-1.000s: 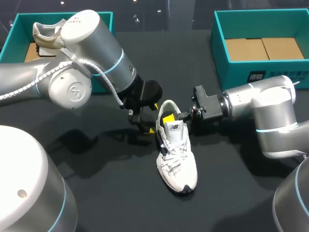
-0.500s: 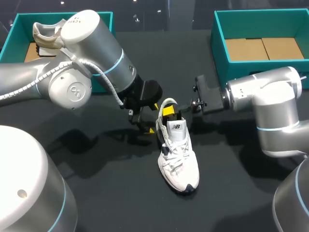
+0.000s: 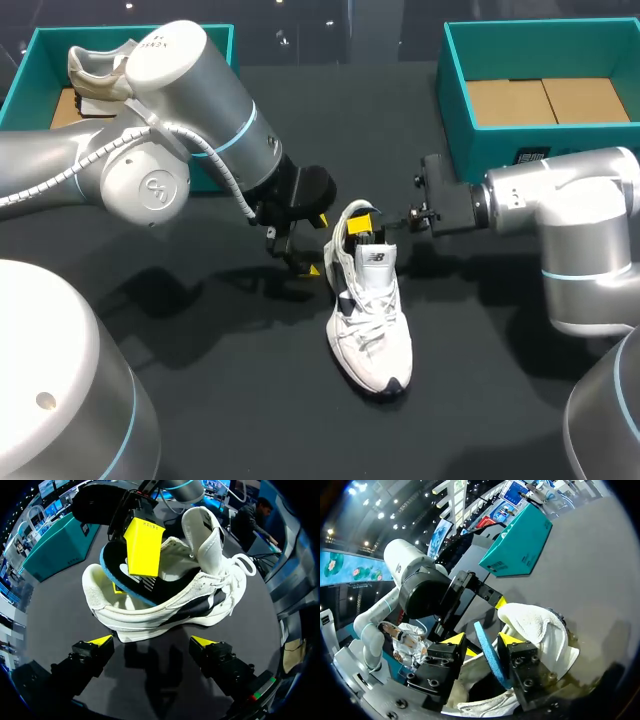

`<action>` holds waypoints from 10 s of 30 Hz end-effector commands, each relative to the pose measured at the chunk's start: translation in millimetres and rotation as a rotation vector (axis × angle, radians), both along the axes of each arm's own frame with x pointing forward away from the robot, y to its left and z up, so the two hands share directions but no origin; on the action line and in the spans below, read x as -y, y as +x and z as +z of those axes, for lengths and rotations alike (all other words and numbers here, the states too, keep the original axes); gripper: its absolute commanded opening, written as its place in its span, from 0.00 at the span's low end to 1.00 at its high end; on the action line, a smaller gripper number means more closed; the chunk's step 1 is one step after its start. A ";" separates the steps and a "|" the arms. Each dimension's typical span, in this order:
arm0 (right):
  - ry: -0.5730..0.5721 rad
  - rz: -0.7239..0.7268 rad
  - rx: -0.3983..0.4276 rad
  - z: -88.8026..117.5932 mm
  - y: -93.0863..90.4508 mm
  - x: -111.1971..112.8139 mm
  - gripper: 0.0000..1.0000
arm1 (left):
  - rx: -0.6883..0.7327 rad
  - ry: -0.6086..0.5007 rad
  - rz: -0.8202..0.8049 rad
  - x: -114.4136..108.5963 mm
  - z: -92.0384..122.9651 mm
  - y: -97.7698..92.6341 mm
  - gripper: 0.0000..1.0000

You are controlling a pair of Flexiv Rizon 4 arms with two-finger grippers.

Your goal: Take the shoe out of the shoebox, open the shoe tongue, remove and reinsert the insole, then place the shoe into the shoebox

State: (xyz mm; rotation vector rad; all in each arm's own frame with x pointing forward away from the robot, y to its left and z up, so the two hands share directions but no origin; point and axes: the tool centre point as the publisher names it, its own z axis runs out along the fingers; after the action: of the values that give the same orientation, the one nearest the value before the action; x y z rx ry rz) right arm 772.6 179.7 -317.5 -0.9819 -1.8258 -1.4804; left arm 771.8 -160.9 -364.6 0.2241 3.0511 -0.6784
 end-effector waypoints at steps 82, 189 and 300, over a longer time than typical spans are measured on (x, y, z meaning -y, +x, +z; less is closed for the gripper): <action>-0.133 -0.133 -0.213 -15.8 -30.5 0.7 0.37 | 0.001 0.000 0.000 -0.8 0.1 -0.8 1.00; -1.159 -0.541 -0.297 54.8 -25.4 14.1 0.00 | 0.037 0.171 -0.638 -180.9 124.2 86.4 1.00; -1.194 -0.516 -0.044 -82.5 38.9 -3.5 0.00 | 0.037 0.171 -0.638 -180.9 124.2 86.4 1.00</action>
State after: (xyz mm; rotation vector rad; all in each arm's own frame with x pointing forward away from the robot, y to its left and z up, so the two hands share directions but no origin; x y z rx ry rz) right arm 798.6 185.4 -377.1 -2.1817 -2.5808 -0.3703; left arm 859.6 19.0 -240.6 1.2259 2.9817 -0.4034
